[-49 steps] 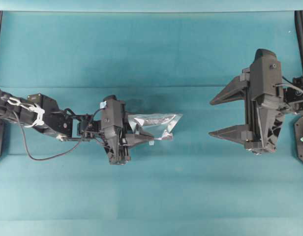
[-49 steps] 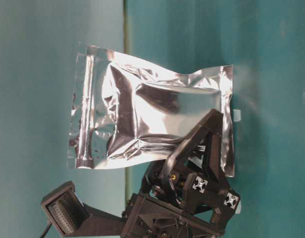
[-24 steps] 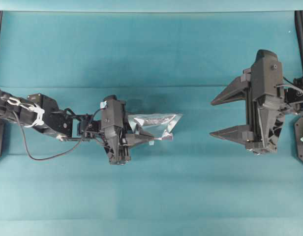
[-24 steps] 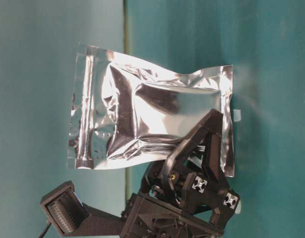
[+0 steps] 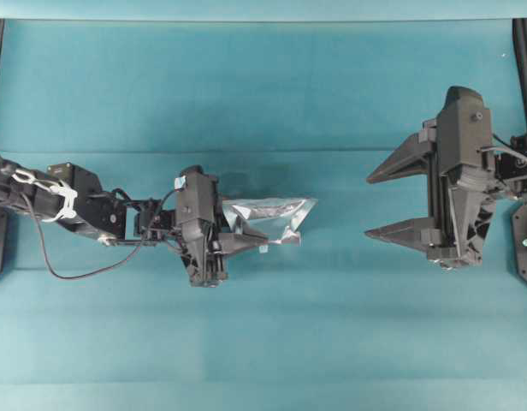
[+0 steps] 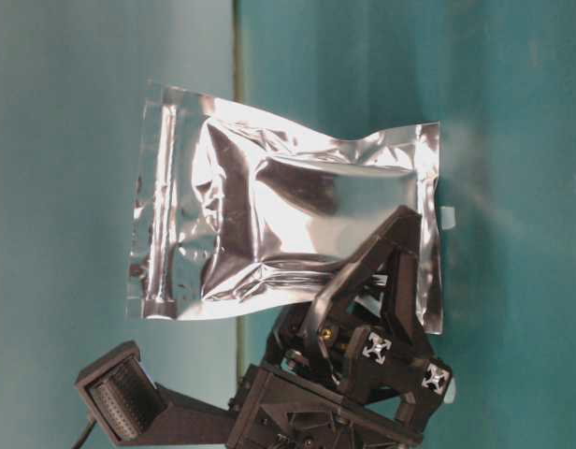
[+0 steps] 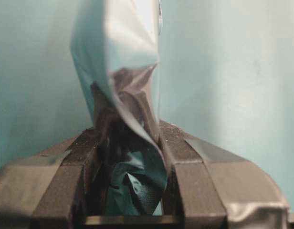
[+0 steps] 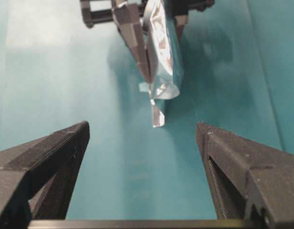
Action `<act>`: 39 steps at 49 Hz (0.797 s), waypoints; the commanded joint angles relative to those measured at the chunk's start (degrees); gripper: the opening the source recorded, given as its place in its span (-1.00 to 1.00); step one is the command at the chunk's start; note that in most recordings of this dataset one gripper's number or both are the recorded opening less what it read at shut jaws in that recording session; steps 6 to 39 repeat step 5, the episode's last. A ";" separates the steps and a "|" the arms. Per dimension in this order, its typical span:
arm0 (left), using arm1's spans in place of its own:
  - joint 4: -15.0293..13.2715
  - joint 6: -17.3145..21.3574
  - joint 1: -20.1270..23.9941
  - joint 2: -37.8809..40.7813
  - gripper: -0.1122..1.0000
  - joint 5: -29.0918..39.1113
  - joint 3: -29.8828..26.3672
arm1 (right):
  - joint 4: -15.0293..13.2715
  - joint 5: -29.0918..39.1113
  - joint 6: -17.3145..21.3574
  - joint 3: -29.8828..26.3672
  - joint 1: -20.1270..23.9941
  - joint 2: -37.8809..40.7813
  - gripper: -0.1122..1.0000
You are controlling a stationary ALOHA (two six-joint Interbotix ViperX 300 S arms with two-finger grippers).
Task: Hand over the silver zip bag and make it stand upright.
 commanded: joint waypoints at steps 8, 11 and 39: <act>0.26 0.09 -0.35 -0.70 -0.27 -0.09 -0.26 | -0.09 -0.53 0.70 -0.53 0.09 -0.44 0.82; 0.26 0.09 -0.35 -0.70 -0.27 -0.09 -0.26 | -0.09 -0.53 0.70 -0.53 0.09 -0.44 0.82; 0.26 0.09 -0.35 -0.70 -0.27 -0.09 -0.26 | -0.09 -0.53 0.70 -0.53 0.09 -0.44 0.82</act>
